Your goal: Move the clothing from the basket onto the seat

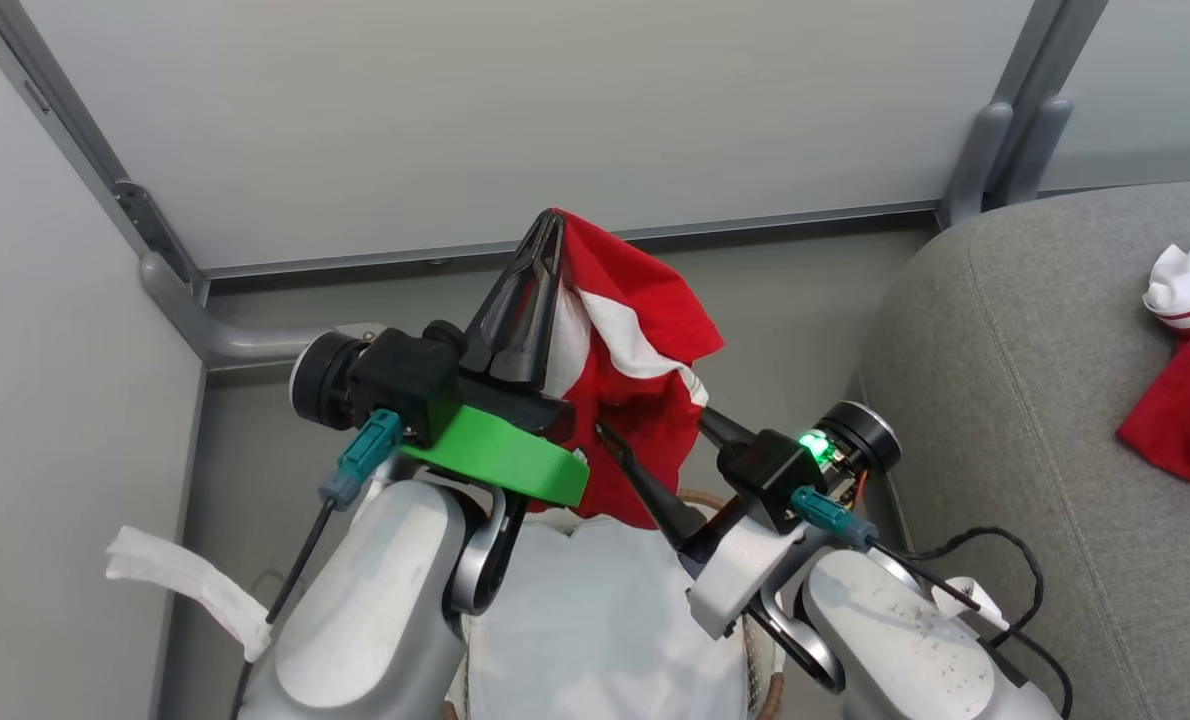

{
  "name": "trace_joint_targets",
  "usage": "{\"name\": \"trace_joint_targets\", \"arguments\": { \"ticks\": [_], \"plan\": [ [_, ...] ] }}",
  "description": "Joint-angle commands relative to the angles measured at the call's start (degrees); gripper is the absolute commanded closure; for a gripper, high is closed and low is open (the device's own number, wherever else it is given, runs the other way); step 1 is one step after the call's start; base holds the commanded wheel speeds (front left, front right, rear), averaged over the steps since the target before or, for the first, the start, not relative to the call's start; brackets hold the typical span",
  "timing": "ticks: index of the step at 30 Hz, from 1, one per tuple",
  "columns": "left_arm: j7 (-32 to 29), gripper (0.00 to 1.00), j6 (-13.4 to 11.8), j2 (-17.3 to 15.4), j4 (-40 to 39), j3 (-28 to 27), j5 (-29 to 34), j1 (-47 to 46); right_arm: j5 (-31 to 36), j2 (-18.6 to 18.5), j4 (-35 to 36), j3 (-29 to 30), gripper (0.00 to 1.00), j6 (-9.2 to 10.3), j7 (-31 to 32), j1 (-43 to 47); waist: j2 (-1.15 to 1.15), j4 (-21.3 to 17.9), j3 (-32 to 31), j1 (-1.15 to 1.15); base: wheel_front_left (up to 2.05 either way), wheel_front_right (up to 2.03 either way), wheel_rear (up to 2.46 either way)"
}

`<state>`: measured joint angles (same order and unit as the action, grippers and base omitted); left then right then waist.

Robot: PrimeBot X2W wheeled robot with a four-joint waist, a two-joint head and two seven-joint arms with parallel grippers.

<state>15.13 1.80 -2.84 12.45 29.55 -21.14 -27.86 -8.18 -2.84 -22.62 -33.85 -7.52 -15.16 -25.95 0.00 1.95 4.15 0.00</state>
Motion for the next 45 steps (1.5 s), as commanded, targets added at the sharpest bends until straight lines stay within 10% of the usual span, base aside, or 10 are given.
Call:
{"name": "trace_joint_targets", "arguments": {
  "ticks": [1, 26, 27, 28, 45],
  "plan": [
    [0.0, 1.0, -0.2, -0.1, 0.0, 0.1, -0.4, -0.8, -1.0, -0.2, -0.4, 0.1, 1.0, 0.06, 0.0, -0.6, 0.0, 0.1, -0.1, 0.0, 0.0, 0.0, 0.0],
    [0.0, 1.0, -0.7, -0.1, 0.9, -0.7, -0.6, -0.4, -3.0, -0.2, -0.7, 0.6, 1.0, 0.06, 0.0, 0.2, 0.0, -1.2, 0.4, 0.0, 0.0, 0.0, 0.0],
    [0.0, 0.16, -0.8, -0.1, 1.1, -0.7, -1.0, -0.2, -3.1, -0.2, -0.5, 0.7, 1.0, 0.06, 0.0, 0.2, 0.0, -1.3, 0.4, 0.0, 0.0, 0.0, 0.0],
    [0.0, 0.0, -1.0, -0.1, 1.9, -0.4, -0.9, 0.1, -3.2, -0.2, 0.2, 0.9, 1.0, 0.06, 0.0, 0.5, 0.0, -1.5, 0.6, 0.0, 0.0, 0.0, 0.0],
    [0.0, 0.0, 1.6, -0.2, 7.3, -5.7, 4.5, 3.8, -3.5, -0.1, 8.2, 3.4, 1.0, 0.06, 0.0, 3.4, 0.0, -12.1, 0.8, 0.0, 0.0, 0.0, 0.0]
  ]
}}
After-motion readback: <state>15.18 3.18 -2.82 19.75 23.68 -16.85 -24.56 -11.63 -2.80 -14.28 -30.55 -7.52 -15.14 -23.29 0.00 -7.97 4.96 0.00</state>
